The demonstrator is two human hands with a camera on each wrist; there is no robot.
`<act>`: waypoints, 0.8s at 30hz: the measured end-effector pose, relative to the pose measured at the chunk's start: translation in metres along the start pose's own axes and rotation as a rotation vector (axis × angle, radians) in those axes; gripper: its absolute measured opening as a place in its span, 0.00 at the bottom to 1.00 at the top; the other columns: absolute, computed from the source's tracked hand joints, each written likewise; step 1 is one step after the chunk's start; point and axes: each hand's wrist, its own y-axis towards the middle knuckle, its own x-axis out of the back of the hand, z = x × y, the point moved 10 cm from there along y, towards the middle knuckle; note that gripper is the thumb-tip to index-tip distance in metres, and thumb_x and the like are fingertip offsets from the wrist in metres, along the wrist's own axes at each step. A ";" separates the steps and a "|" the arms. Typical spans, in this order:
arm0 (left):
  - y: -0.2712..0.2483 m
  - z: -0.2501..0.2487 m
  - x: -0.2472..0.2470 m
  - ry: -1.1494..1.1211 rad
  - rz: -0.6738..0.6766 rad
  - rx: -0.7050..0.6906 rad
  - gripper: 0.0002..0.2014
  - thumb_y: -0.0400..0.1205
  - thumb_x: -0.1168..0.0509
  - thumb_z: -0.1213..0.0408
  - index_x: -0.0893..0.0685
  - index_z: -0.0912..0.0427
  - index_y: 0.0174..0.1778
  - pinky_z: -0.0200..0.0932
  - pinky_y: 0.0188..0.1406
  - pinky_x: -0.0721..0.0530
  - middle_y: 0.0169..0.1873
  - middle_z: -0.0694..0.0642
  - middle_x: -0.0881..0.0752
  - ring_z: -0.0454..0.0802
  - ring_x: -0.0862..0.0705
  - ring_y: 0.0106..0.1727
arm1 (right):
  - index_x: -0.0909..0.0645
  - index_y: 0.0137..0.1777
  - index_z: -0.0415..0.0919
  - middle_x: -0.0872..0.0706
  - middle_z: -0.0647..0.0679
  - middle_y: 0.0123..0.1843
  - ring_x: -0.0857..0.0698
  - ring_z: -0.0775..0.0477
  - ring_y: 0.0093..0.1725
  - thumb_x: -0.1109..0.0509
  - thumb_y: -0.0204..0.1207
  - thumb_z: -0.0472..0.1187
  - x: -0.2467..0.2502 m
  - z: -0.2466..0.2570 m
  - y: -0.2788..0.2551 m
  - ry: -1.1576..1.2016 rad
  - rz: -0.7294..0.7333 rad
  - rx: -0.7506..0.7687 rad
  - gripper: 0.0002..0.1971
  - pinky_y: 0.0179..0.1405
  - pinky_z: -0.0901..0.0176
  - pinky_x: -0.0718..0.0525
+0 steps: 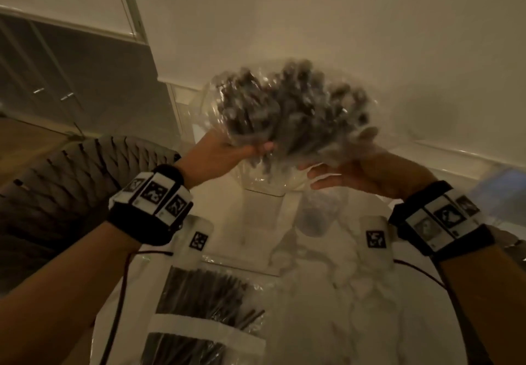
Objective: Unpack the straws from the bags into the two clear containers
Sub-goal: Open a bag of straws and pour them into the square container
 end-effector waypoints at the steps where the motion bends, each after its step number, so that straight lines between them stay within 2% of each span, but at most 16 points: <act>1: 0.005 -0.005 0.002 0.007 -0.015 -0.009 0.11 0.80 0.34 0.56 0.15 0.48 0.58 0.25 0.54 0.19 0.53 0.42 0.13 0.26 0.16 0.53 | 0.21 0.62 0.43 0.11 0.51 0.52 0.14 0.48 0.52 0.28 0.75 0.36 0.001 0.004 0.008 -0.141 -0.023 0.012 0.16 0.54 0.55 0.12; 2: 0.010 -0.007 0.004 -0.005 -0.037 -0.030 0.10 0.81 0.35 0.59 0.14 0.50 0.57 0.29 0.56 0.17 0.53 0.43 0.12 0.30 0.15 0.53 | 0.20 0.59 0.50 0.13 0.57 0.52 0.16 0.51 0.53 0.24 0.72 0.41 -0.001 0.011 0.016 -0.327 -0.059 0.041 0.16 0.55 0.60 0.14; 3: 0.014 -0.012 0.005 -0.038 -0.066 -0.046 0.09 0.81 0.35 0.62 0.13 0.50 0.54 0.35 0.56 0.15 0.51 0.43 0.10 0.34 0.13 0.52 | 0.19 0.59 0.56 0.15 0.59 0.56 0.18 0.52 0.58 0.20 0.65 0.50 -0.004 0.019 0.027 -0.530 -0.108 0.067 0.22 0.59 0.61 0.16; 5: 0.022 -0.007 0.004 -0.143 -0.088 -0.046 0.08 0.81 0.35 0.66 0.15 0.50 0.50 0.35 0.49 0.14 0.44 0.40 0.09 0.36 0.12 0.48 | 0.23 0.64 0.67 0.23 0.51 0.68 0.26 0.43 0.70 0.18 0.53 0.67 -0.005 0.016 0.049 -0.791 -0.174 0.096 0.36 0.70 0.46 0.23; 6: 0.027 -0.002 0.001 -0.173 -0.092 -0.036 0.07 0.82 0.37 0.68 0.16 0.53 0.52 0.32 0.45 0.14 0.43 0.41 0.10 0.35 0.12 0.46 | 0.26 0.66 0.70 0.27 0.48 0.70 0.29 0.41 0.73 0.19 0.50 0.70 0.001 0.011 0.056 -0.806 -0.236 0.110 0.40 0.72 0.41 0.25; 7: 0.029 0.003 -0.001 -0.194 -0.092 -0.021 0.08 0.82 0.38 0.68 0.18 0.58 0.55 0.30 0.43 0.15 0.44 0.42 0.11 0.34 0.12 0.46 | 0.25 0.66 0.68 0.27 0.46 0.70 0.28 0.41 0.73 0.18 0.48 0.70 0.006 0.009 0.061 -0.751 -0.291 0.142 0.42 0.72 0.41 0.24; 8: 0.031 0.004 -0.004 -0.210 -0.088 -0.022 0.10 0.83 0.39 0.68 0.20 0.62 0.59 0.28 0.42 0.16 0.46 0.44 0.12 0.33 0.12 0.45 | 0.22 0.65 0.64 0.23 0.47 0.68 0.25 0.44 0.71 0.16 0.49 0.66 0.008 0.008 0.065 -0.676 -0.323 0.165 0.40 0.71 0.44 0.22; 10: 0.034 0.006 -0.008 -0.201 -0.075 -0.021 0.14 0.85 0.42 0.68 0.24 0.67 0.65 0.24 0.39 0.18 0.48 0.45 0.15 0.29 0.13 0.43 | 0.19 0.62 0.54 0.15 0.53 0.61 0.17 0.55 0.62 0.14 0.56 0.52 0.008 0.003 0.070 -0.550 -0.355 0.124 0.32 0.65 0.55 0.20; 11: 0.036 0.009 -0.009 -0.181 -0.065 0.002 0.15 0.85 0.43 0.68 0.27 0.67 0.68 0.22 0.37 0.19 0.49 0.44 0.17 0.28 0.14 0.42 | 0.19 0.62 0.52 0.13 0.56 0.59 0.16 0.57 0.60 0.14 0.58 0.47 0.009 -0.002 0.072 -0.530 -0.355 0.088 0.31 0.65 0.56 0.20; 13: 0.040 0.021 -0.015 -0.139 0.005 0.070 0.20 0.85 0.43 0.65 0.34 0.63 0.74 0.20 0.38 0.19 0.54 0.43 0.21 0.29 0.17 0.47 | 0.20 0.65 0.53 0.12 0.57 0.60 0.15 0.54 0.61 0.15 0.58 0.49 0.012 -0.012 0.075 -0.501 -0.371 0.053 0.33 0.69 0.49 0.20; 15: 0.043 0.027 -0.021 -0.055 0.103 0.092 0.26 0.84 0.40 0.64 0.39 0.60 0.77 0.20 0.46 0.19 0.60 0.45 0.25 0.31 0.22 0.56 | 0.21 0.65 0.54 0.13 0.57 0.60 0.15 0.52 0.61 0.16 0.58 0.53 0.016 -0.019 0.076 -0.505 -0.396 0.031 0.34 0.69 0.43 0.20; 17: 0.042 0.032 -0.023 0.012 0.162 0.084 0.31 0.80 0.32 0.63 0.38 0.60 0.77 0.33 0.65 0.23 0.66 0.46 0.30 0.41 0.27 0.68 | 0.23 0.65 0.55 0.14 0.56 0.59 0.14 0.50 0.60 0.18 0.59 0.56 0.018 -0.022 0.076 -0.533 -0.419 0.013 0.33 0.66 0.40 0.18; 19: 0.042 0.042 -0.016 0.199 0.160 0.128 0.40 0.73 0.26 0.55 0.38 0.54 0.78 0.49 0.77 0.35 0.72 0.45 0.39 0.48 0.38 0.75 | 0.22 0.62 0.57 0.13 0.55 0.59 0.13 0.50 0.58 0.18 0.58 0.59 0.019 -0.021 0.077 -0.521 -0.440 0.027 0.31 0.63 0.40 0.16; 21: 0.042 0.050 -0.006 0.459 0.128 0.214 0.48 0.66 0.23 0.45 0.41 0.45 0.79 0.60 0.82 0.48 0.78 0.53 0.47 0.57 0.49 0.80 | 0.20 0.63 0.55 0.12 0.54 0.60 0.13 0.51 0.58 0.18 0.58 0.59 0.020 -0.017 0.077 -0.510 -0.468 0.049 0.31 0.64 0.43 0.16; 22: 0.042 0.051 -0.001 0.552 0.107 0.258 0.50 0.64 0.22 0.44 0.42 0.44 0.79 0.62 0.81 0.50 0.79 0.56 0.49 0.61 0.51 0.80 | 0.20 0.64 0.54 0.12 0.53 0.60 0.13 0.51 0.58 0.18 0.59 0.58 0.021 -0.016 0.078 -0.503 -0.488 0.055 0.31 0.63 0.45 0.15; 24: 0.048 0.055 0.005 0.588 0.046 0.281 0.49 0.62 0.21 0.44 0.39 0.44 0.78 0.61 0.80 0.47 0.77 0.60 0.46 0.63 0.48 0.78 | 0.21 0.65 0.51 0.12 0.51 0.61 0.13 0.49 0.57 0.19 0.62 0.55 0.022 -0.012 0.079 -0.493 -0.519 0.069 0.30 0.60 0.49 0.14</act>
